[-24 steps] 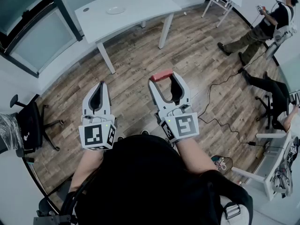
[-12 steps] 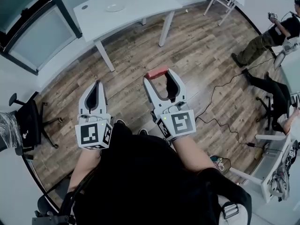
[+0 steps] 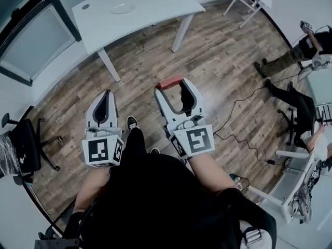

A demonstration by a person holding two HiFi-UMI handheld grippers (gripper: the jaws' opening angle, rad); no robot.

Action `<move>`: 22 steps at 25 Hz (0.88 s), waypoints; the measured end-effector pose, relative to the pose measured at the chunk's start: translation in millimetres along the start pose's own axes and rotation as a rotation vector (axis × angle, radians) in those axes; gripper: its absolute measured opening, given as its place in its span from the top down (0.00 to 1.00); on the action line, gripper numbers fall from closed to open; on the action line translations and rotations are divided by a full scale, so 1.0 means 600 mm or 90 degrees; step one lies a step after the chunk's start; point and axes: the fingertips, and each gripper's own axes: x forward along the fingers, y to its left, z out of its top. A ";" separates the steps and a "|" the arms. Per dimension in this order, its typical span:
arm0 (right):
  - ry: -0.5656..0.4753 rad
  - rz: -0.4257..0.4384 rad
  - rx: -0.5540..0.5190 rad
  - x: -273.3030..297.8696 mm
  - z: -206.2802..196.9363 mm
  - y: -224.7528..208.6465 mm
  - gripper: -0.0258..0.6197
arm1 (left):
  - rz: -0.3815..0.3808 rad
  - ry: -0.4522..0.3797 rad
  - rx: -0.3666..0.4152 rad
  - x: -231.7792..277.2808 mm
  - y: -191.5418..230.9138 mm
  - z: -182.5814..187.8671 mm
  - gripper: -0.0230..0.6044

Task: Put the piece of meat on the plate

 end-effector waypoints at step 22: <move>-0.001 -0.017 -0.026 0.351 0.004 -0.048 0.52 | -0.023 -0.013 -0.003 0.291 0.222 0.033 0.96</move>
